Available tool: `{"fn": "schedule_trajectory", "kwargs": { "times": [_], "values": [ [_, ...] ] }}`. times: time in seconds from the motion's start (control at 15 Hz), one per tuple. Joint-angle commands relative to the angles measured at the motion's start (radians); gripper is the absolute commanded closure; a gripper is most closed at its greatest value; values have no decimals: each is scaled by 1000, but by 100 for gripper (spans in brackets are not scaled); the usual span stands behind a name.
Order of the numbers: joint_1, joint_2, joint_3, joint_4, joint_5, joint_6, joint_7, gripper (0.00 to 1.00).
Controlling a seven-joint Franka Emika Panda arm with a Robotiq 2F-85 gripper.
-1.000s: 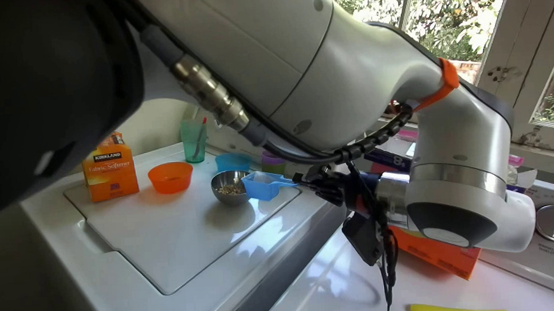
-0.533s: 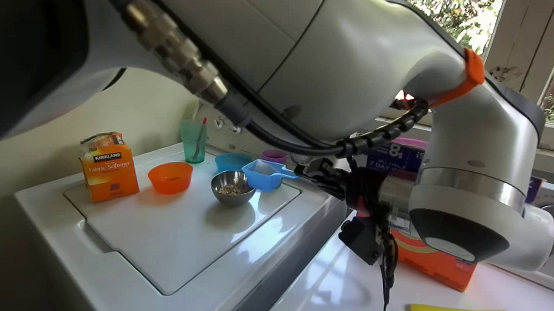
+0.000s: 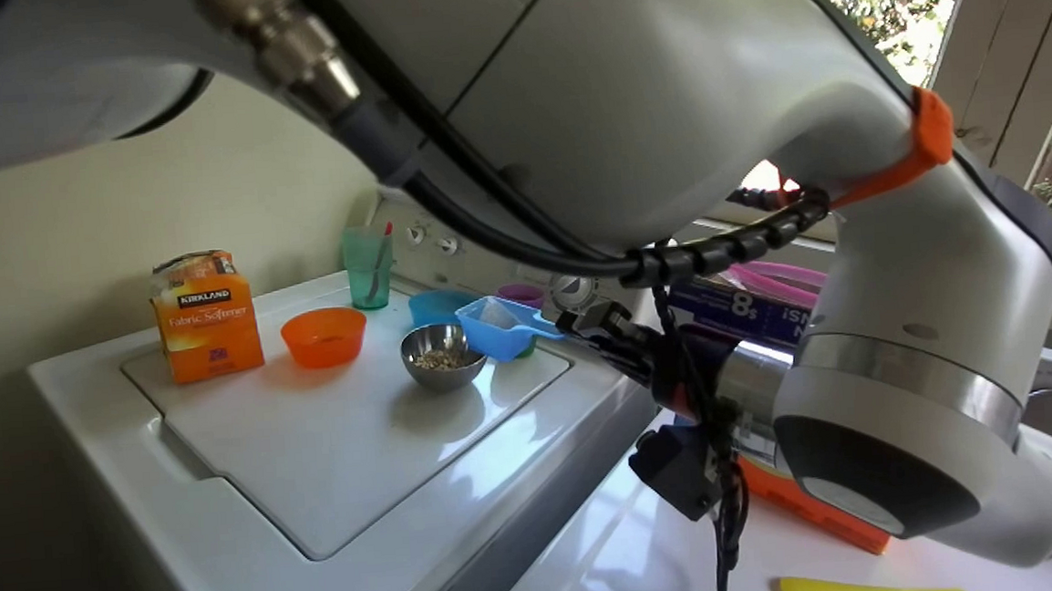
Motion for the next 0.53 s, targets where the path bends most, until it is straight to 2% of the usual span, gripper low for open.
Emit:
{"fn": "schedule_trajectory", "kwargs": {
  "times": [0.0,0.2,0.47],
  "values": [
    [25,4,-38,5,35,-18,-11,99],
    [2,-19,-34,-15,150,-5,-33,99],
    [1,-57,-66,-36,290,10,-20,99]
  ]
}}
